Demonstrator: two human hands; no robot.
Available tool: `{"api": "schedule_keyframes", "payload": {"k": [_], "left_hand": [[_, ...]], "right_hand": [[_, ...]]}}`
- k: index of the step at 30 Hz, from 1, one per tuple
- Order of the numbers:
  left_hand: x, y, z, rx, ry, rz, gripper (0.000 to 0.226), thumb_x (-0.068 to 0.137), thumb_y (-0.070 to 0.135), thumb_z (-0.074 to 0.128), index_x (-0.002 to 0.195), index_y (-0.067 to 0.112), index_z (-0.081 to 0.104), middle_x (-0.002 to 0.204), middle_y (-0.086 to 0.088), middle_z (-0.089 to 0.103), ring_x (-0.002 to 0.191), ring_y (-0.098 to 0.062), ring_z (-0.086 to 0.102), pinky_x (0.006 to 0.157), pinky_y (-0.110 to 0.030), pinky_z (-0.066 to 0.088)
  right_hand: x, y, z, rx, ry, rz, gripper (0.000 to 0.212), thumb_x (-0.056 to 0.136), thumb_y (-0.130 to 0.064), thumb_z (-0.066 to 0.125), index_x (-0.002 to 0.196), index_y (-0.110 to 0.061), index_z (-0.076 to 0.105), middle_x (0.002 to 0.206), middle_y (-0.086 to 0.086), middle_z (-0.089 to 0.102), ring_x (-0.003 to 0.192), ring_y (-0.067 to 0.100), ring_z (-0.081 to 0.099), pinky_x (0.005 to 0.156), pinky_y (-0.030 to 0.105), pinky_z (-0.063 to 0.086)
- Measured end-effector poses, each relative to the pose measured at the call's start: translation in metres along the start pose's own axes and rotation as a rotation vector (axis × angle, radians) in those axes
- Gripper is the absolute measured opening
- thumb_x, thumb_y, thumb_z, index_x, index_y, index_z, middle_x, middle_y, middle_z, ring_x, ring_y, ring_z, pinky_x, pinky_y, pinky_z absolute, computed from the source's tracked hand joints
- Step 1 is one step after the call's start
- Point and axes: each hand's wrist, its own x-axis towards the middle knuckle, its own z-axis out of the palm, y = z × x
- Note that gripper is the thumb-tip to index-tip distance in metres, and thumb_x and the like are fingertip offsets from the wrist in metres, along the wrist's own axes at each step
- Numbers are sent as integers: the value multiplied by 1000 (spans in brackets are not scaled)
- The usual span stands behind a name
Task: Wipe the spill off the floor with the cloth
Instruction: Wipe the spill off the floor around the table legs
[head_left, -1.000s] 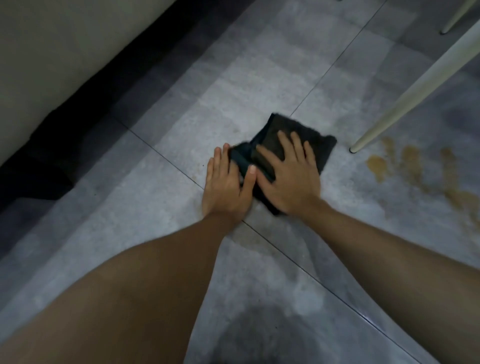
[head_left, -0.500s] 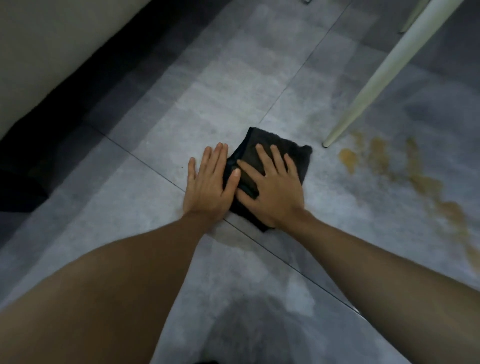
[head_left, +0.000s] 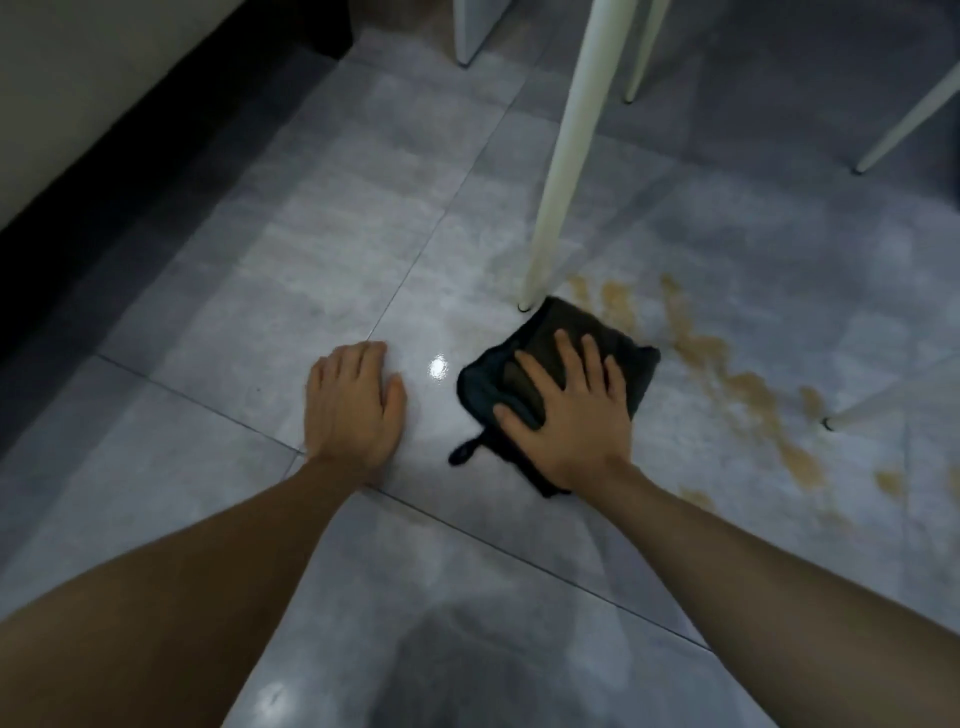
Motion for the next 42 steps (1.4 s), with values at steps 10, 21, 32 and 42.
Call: {"api": "schedule_keyframes", "payload": {"k": [10, 21, 32, 42], "left_hand": [[14, 118, 34, -115, -231, 296, 65, 90, 36, 30, 150, 13, 40, 155, -8, 41, 147, -31, 29, 122, -46, 19], [43, 146, 63, -123, -5, 21, 52, 96, 30, 33, 141, 6, 43, 142, -11, 45, 136, -33, 41, 115, -49, 27], [48, 150, 65, -69, 33, 13, 58, 93, 34, 39, 139, 0, 46, 143, -15, 48, 143, -30, 35, 118, -48, 24], [48, 152, 65, -57, -44, -6, 60, 97, 36, 33, 148, 5, 32, 153, -10, 36, 151, -26, 20, 124, -46, 12]], "right_hand": [[-39, 58, -1, -28, 104, -7, 68, 93, -75, 38, 149, -37, 48, 164, 9, 34, 152, 35, 27, 124, 55, 18], [-1, 68, -2, -4, 113, 101, 66, 95, -73, 31, 152, -42, 41, 170, 3, 20, 157, 30, 9, 127, 51, 4], [129, 92, -27, 386, 419, 596, 61, 107, -48, 28, 143, -6, 52, 149, 18, 54, 148, 32, 35, 125, 54, 11], [101, 90, -14, 47, 168, 24, 58, 96, -68, 38, 142, -37, 53, 165, 7, 33, 154, 40, 16, 122, 65, 1]]}}
